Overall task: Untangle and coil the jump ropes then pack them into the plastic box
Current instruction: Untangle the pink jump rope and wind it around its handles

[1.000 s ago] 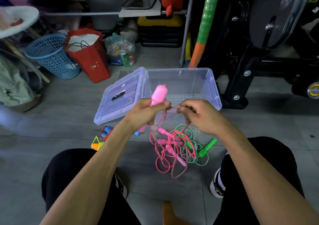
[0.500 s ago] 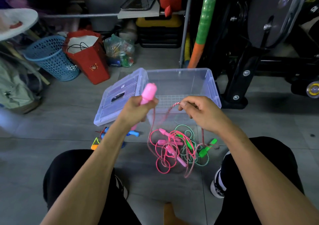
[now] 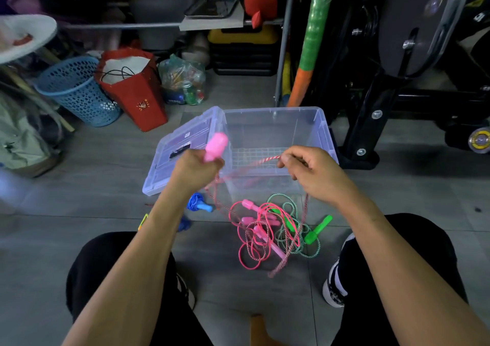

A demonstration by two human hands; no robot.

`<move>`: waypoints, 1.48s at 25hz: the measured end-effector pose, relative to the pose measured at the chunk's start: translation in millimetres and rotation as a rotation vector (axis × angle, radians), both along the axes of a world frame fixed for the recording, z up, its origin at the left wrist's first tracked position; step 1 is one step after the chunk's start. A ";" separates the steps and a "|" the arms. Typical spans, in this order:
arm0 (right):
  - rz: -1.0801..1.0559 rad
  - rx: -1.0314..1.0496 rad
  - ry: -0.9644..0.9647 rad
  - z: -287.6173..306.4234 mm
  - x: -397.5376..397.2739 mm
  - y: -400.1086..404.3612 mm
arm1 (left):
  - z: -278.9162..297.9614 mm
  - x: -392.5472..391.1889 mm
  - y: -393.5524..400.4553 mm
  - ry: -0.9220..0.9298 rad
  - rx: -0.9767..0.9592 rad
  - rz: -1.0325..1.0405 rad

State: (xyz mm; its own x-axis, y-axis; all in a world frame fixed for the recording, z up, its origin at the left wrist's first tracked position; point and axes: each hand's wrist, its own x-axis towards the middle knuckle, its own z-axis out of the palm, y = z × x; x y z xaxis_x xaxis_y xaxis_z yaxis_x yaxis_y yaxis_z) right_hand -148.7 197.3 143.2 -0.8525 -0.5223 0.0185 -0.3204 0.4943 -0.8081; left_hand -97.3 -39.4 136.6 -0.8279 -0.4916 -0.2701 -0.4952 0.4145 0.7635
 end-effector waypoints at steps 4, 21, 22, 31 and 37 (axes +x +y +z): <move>0.059 -0.010 0.045 -2.6 5.3 -13.7 | 3.8 8.4 36.3 0.009 0.194 -0.283; 0.034 -0.100 -0.086 -6.2 -5.4 -22.5 | 6.6 0.3 37.6 0.161 0.383 -0.150; 0.022 -0.113 -0.101 -6.2 -6.9 -20.8 | 4.6 -2.9 27.2 0.195 0.442 0.022; 0.104 -0.079 -0.064 -8.7 -3.6 -24.4 | 15.5 6.8 37.9 0.025 0.272 -0.371; 0.077 -0.132 -0.166 -4.7 -4.2 -21.9 | 7.8 -1.5 25.4 0.204 0.389 -0.088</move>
